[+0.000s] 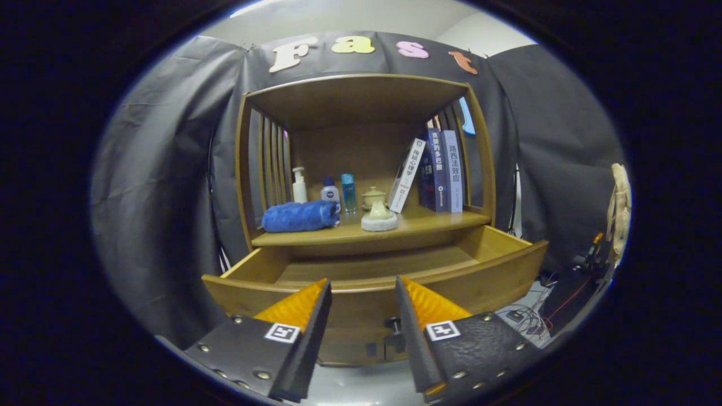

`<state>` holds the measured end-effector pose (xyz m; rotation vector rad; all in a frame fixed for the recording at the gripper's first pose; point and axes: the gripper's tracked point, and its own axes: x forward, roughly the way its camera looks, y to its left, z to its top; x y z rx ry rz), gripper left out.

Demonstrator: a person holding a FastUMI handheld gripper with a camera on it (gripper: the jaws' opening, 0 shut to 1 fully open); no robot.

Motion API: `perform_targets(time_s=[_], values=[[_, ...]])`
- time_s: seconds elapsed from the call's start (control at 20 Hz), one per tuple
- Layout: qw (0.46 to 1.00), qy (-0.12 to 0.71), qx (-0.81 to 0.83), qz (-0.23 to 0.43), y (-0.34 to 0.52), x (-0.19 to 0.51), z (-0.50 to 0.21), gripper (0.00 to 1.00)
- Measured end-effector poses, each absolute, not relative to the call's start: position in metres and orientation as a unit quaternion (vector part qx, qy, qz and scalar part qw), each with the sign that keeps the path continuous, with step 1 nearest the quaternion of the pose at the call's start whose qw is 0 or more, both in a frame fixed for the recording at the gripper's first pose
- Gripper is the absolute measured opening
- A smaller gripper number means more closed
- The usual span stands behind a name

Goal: Pull open the drawer, take out the items inside it, and place them on the countertop above the cabinet.

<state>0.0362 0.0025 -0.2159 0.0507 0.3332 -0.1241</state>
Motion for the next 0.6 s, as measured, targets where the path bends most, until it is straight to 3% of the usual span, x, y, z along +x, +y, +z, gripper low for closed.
perform_targets(time_s=[0.1,0.6], values=[[0.983,0.174,0.026,-0.058,0.004,0.036,-0.224,0.8],[0.975,0.214,0.045,-0.043,0.008,0.032,-0.263,0.8]])
